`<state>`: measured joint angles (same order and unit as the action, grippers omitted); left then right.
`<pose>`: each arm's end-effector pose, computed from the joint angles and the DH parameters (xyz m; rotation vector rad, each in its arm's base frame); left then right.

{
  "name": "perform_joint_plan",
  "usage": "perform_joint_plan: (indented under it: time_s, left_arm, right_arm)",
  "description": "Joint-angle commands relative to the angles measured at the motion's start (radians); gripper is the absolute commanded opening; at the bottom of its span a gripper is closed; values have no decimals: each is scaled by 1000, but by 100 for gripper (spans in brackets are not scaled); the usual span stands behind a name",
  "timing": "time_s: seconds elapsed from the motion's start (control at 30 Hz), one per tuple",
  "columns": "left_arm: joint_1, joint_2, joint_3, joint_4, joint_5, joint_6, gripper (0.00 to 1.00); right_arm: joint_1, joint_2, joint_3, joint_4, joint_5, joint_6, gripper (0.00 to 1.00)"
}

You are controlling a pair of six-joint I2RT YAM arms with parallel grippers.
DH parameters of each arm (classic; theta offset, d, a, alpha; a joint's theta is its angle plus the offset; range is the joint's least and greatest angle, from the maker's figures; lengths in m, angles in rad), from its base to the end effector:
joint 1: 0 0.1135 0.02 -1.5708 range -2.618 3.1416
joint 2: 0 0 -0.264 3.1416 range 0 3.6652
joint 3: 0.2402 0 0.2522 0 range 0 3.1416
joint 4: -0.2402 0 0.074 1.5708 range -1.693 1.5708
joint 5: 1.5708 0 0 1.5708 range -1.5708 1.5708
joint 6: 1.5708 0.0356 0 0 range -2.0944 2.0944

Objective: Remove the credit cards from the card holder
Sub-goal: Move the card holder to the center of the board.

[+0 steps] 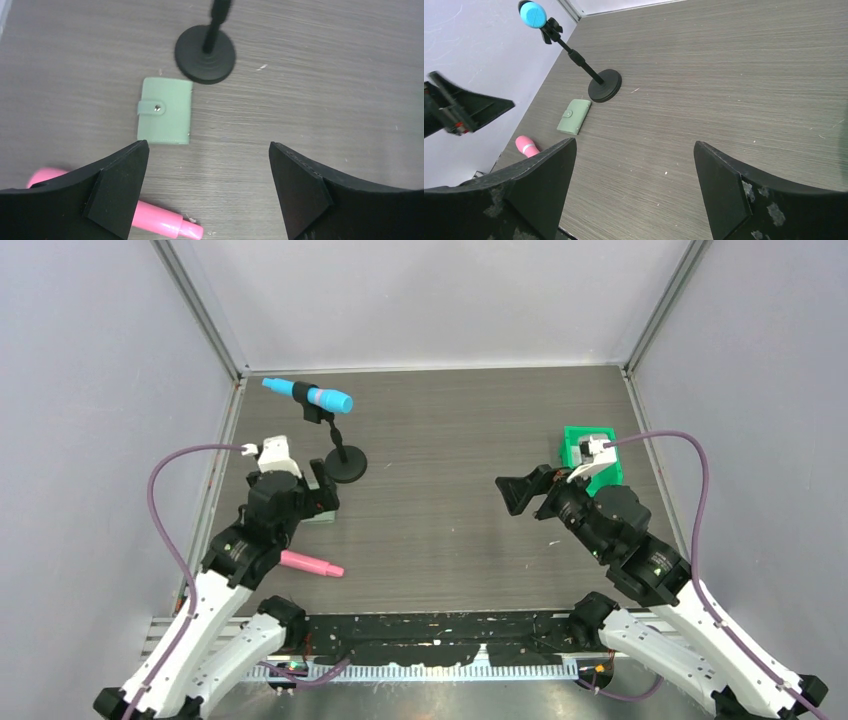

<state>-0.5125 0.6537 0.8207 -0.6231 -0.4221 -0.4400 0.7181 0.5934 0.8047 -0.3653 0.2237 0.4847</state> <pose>0.1271 -0.0548 0.3270 -0.1916 1.9799 -0.1880 0.1072 0.0832 0.3545 -0.0368 1.7710 0.6914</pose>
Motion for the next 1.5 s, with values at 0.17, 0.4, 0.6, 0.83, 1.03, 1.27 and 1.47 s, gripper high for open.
perform_joint_plan:
  time_s: [0.17,0.4,0.6,0.83,1.03,1.27,1.47]
  left_arm:
    - [460,21,-217,179,338,-475,87]
    - [557,16,-403,389,385,-770,69]
    - [557,108,-467,476,363,-885,64]
    - [557,198,-495,554,360,-928,59]
    - [558,232,-501,491,306,-998,59]
    - [557,245,-502,459,284,-1019,58]
    - [558,282,-509,443,269,-1052,56]
  right_arm:
    - [3,-72,2,39,-41,-72,95]
    - [2,-84,6,33,-45,-101,95]
    - [3,-77,39,1,-44,-132,96]
    - [3,-94,53,-27,-26,-139,96]
    - [3,-95,61,-33,-26,-133,96]
    - [2,-87,76,-40,-18,-115,96]
    - [3,-86,76,-40,-23,-106,96]
